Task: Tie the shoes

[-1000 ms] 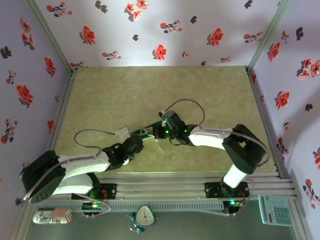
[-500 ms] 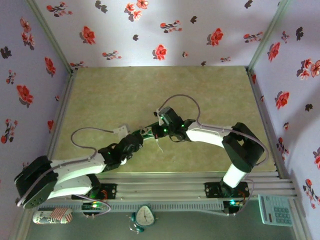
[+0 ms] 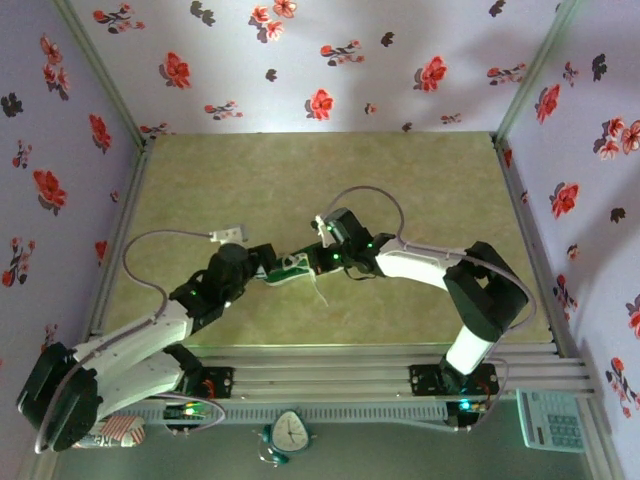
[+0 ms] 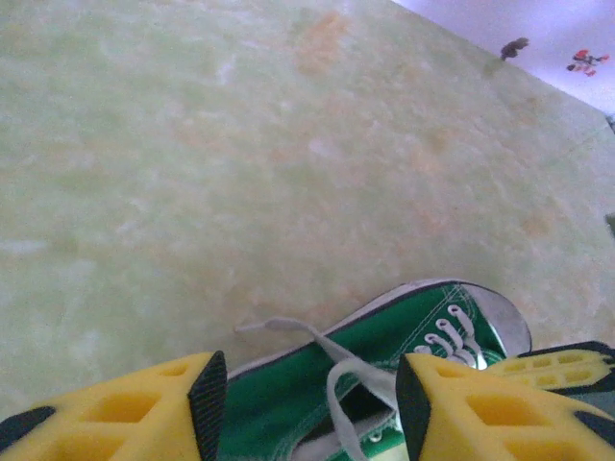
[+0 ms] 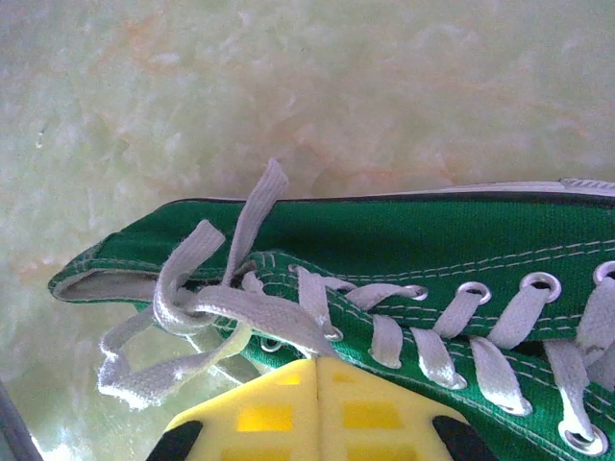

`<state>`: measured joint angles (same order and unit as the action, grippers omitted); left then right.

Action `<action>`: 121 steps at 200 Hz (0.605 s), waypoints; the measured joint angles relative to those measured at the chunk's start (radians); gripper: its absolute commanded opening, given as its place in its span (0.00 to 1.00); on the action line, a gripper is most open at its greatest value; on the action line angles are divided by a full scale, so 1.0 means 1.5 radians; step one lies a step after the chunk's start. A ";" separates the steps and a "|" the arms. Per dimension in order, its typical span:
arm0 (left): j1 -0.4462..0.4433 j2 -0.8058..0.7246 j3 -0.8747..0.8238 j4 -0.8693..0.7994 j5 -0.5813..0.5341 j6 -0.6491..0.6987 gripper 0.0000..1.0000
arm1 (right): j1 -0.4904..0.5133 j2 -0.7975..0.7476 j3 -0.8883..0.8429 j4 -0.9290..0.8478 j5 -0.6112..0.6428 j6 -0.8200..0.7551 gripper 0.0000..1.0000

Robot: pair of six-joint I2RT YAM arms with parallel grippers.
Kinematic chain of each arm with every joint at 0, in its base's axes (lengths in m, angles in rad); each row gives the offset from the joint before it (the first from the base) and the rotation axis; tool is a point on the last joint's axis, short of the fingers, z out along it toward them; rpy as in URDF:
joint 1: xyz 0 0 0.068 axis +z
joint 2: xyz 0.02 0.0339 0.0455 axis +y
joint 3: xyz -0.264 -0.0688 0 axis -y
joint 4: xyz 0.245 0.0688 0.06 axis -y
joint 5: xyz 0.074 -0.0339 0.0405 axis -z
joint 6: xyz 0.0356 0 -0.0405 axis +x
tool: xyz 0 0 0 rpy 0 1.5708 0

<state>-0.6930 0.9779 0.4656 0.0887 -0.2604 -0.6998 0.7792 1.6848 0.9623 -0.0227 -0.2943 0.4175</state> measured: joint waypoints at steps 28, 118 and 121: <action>0.058 0.039 0.041 0.001 0.131 0.127 0.54 | -0.017 0.018 0.003 0.007 -0.049 0.001 0.00; 0.150 0.299 0.168 0.027 0.542 0.356 0.71 | -0.061 0.028 -0.010 0.080 -0.143 0.034 0.00; 0.150 0.306 0.172 0.027 0.551 0.360 0.71 | -0.062 0.028 -0.010 0.081 -0.146 0.034 0.00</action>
<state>-0.4683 1.4368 0.7238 0.1287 0.5655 -0.1593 0.6868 1.7271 0.9470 0.0986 -0.5133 0.4686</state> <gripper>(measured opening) 0.705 0.063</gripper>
